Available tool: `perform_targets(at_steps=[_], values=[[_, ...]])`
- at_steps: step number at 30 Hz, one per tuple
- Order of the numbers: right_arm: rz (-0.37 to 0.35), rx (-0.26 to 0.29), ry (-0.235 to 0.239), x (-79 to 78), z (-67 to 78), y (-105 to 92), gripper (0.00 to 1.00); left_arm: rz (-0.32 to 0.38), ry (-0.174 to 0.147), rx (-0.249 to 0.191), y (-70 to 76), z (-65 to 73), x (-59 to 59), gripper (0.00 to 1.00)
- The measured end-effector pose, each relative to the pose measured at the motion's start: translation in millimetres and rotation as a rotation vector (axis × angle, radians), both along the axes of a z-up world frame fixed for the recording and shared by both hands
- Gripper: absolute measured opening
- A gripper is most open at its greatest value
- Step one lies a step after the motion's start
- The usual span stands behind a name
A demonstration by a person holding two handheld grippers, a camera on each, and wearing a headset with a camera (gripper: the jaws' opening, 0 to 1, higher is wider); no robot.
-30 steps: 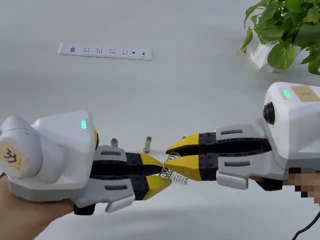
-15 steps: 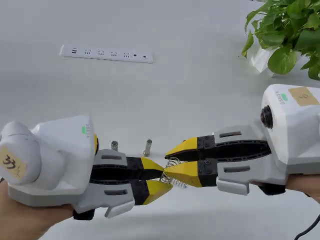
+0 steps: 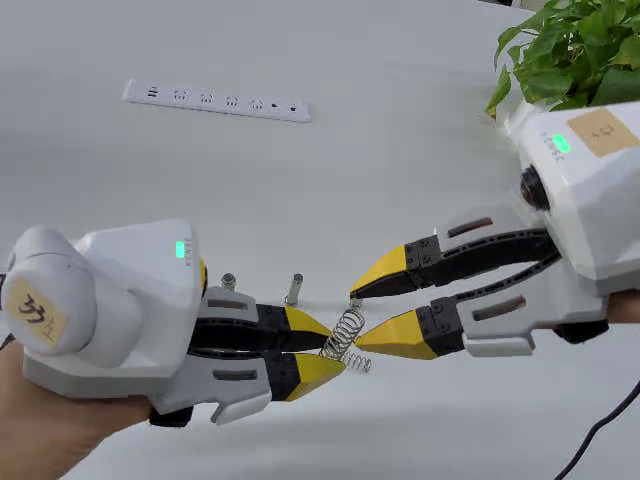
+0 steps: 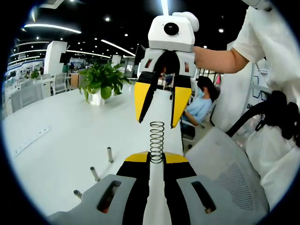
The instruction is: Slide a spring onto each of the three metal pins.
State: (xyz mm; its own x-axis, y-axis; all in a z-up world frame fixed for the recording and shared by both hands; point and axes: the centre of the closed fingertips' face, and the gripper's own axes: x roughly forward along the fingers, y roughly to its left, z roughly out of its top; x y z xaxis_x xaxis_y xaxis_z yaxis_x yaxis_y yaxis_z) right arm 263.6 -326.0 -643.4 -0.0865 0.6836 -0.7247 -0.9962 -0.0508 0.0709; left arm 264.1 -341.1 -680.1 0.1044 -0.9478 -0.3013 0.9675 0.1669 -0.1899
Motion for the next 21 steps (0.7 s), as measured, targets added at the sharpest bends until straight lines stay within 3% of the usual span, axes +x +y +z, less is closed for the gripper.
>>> perform_targets(at_steps=[4, 7, 17, 21], values=[[0.119, -0.103, -0.010, -4.0, -4.4, -1.1, 0.17, -0.001, -0.009, 0.006, -2.3, -1.7, -0.9, 0.06], [0.171, -0.151, -0.017, -3.2, -5.3, -0.2, 0.16, -0.002, -0.016, 0.007, -3.7, -2.2, -0.9, 0.06], [0.280, -0.252, 0.008, -4.2, -15.3, 1.3, 0.13, 0.006, -0.023, -0.005, -6.7, -0.3, 1.9, 0.06], [0.307, -0.284, -0.002, -4.3, -20.9, 0.8, 0.12, 0.009, -0.025, -0.012, -7.3, 1.3, 3.1, 0.06]])
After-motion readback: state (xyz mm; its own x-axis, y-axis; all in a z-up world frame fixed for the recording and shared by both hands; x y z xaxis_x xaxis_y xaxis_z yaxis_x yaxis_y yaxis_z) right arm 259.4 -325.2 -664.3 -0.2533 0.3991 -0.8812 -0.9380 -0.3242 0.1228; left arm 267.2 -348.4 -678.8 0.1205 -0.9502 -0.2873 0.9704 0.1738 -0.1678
